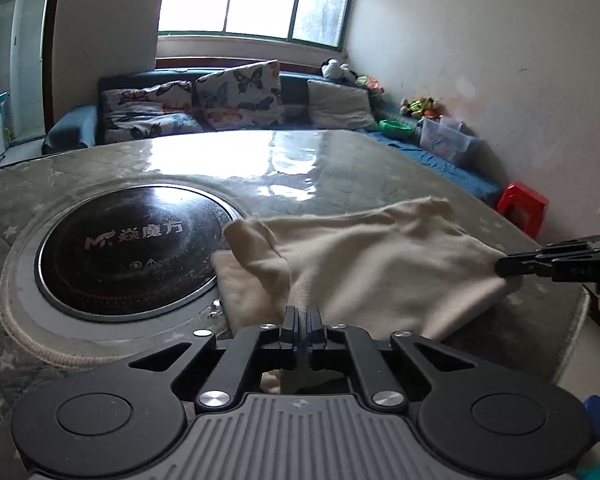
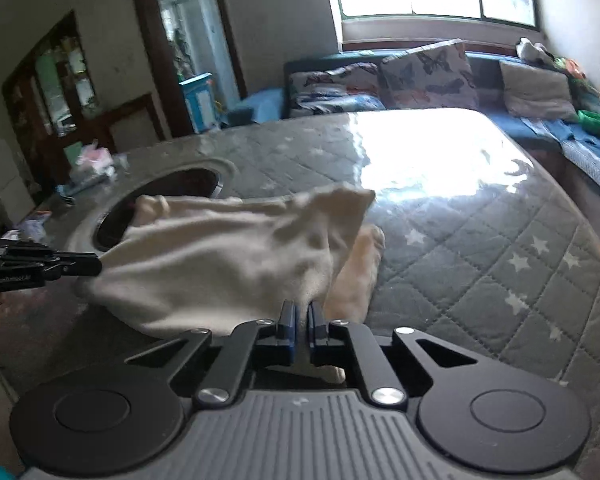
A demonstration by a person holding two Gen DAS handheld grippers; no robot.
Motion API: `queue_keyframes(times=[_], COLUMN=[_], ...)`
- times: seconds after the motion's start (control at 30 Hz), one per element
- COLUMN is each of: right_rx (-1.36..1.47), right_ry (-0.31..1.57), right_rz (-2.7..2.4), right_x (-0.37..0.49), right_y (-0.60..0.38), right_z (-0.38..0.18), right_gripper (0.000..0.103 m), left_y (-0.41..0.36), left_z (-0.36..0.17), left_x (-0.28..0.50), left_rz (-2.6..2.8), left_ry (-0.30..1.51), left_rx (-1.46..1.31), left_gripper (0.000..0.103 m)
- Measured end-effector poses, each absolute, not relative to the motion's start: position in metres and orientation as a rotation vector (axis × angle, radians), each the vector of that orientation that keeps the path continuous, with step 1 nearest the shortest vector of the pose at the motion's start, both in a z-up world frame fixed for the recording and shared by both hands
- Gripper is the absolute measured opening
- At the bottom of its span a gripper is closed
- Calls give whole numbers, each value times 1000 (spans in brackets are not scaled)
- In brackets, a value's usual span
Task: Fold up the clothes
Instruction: 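Open both grippers and pat the folded sweatshirt flat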
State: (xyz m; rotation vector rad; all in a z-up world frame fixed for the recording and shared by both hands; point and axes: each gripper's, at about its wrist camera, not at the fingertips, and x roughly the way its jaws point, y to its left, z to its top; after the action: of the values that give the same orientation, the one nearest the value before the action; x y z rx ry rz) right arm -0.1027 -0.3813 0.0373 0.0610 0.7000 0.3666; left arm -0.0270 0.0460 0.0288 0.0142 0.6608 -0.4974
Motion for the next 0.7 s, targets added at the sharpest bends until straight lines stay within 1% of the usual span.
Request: queue_keyframes(times=[0.1, 0.2, 0.23, 0.27, 0.33, 0.47, 0.5, 0.6, 0.7], right_rx=[54, 47, 38, 29, 5, -22, -16, 8, 18], right_ry=[751, 805, 799, 791, 763, 702, 686, 651, 642], right_rz=[382, 398, 400, 402, 403, 377, 369, 355, 363], right_x=[-106, -106, -107, -108, -108, -93, -85, -61, -37], right_y=[-381, -380, -380, -381, -382, -379, -376, -366, -349], right_z=[29, 19, 24, 29, 42, 60, 62, 62, 55], right_gripper=[5, 7, 12, 13, 14, 17, 19, 35, 35], left_y=[46, 48, 49, 49, 49, 38, 32, 17, 3], left_z=[17, 17, 23, 29, 39, 44, 44, 41, 39], left_x=[-31, -36, -37, -38, -33, -14, -8, 10, 26], left_rz=[-496, -496, -499, -495, -479, -460, -459, -477, -490], left_ry=[713, 720, 701, 678, 639, 615, 618, 622, 618], left_rx=[60, 79, 84, 91, 92, 68, 57, 39, 31], left_gripper=[4, 10, 11, 12, 16, 19, 20, 20, 22])
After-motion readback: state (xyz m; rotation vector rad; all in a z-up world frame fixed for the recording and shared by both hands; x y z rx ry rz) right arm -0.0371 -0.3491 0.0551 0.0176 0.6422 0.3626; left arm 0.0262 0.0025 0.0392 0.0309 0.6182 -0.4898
